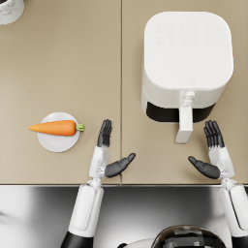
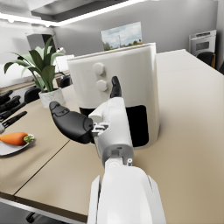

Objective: Pick up the carrot and place it into the air fryer

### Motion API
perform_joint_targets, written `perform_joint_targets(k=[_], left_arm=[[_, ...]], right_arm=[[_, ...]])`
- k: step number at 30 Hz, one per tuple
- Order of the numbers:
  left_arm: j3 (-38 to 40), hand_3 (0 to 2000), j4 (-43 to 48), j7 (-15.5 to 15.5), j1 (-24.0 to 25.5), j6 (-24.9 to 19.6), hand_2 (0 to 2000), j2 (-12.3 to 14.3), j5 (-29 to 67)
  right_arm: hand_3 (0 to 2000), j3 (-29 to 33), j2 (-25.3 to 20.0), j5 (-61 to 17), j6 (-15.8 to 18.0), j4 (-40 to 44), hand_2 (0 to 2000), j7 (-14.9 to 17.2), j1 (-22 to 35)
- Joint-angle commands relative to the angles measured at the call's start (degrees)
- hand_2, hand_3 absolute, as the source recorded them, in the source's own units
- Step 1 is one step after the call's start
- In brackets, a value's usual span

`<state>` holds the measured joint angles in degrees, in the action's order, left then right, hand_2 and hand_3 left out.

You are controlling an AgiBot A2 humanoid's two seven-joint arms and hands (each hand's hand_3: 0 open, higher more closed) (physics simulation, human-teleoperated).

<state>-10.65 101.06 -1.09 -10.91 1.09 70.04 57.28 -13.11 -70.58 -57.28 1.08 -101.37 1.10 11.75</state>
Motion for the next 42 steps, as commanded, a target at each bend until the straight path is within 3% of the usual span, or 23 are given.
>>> perform_joint_targets(k=[1,7,10,25,27,29,34,42], left_arm=[[2.52,0,-5.33,0.31,-1.92,-0.31,0,0.89,2.51],[10.71,0,-8.60,0.98,-5.57,-0.99,0,2.21,17.83],[14.90,0,-9.93,1.05,-8.06,-1.05,0,1.96,25.53],[26.57,0,-22.35,2.05,-15.71,-1.52,0,1.90,64.27],[27.34,0,-23.92,6.37,-17.00,-14.15,0,1.69,69.46],[28.39,0,-25.58,10.33,-18.01,-19.79,0,1.51,74.67],[26.85,0,-30.29,14.94,-21.12,-23.27,0,1.09,87.70],[22.20,0,-36.61,15.36,-22.86,-25.26,0,1.49,108.61]], right_arm=[[0,-0.64,-1.39,-2.50,-0.31,1.22,0,-0.31,2.12],[0,-0.34,-3.16,-17.83,-0.98,3.97,0,-0.99,3.59],[0,-0.65,-3.72,-21.95,-1.04,4.37,0,-1.06,3.79],[0,0.85,-5.34,-24.31,-1.08,3.96,0,-1.09,2.87],[0,0.97,-5.44,-24.32,-1.08,3.82,0,-1.09,2.53],[0,1.24,-5.80,-24.32,-1.08,3.96,0,-1.09,2.77],[0,1.46,-6.20,-24.32,-1.08,3.43,0,-1.09,2.29],[0,2.89,-6.97,-24.32,-1.08,2.91,0,-1.09,1.93]])
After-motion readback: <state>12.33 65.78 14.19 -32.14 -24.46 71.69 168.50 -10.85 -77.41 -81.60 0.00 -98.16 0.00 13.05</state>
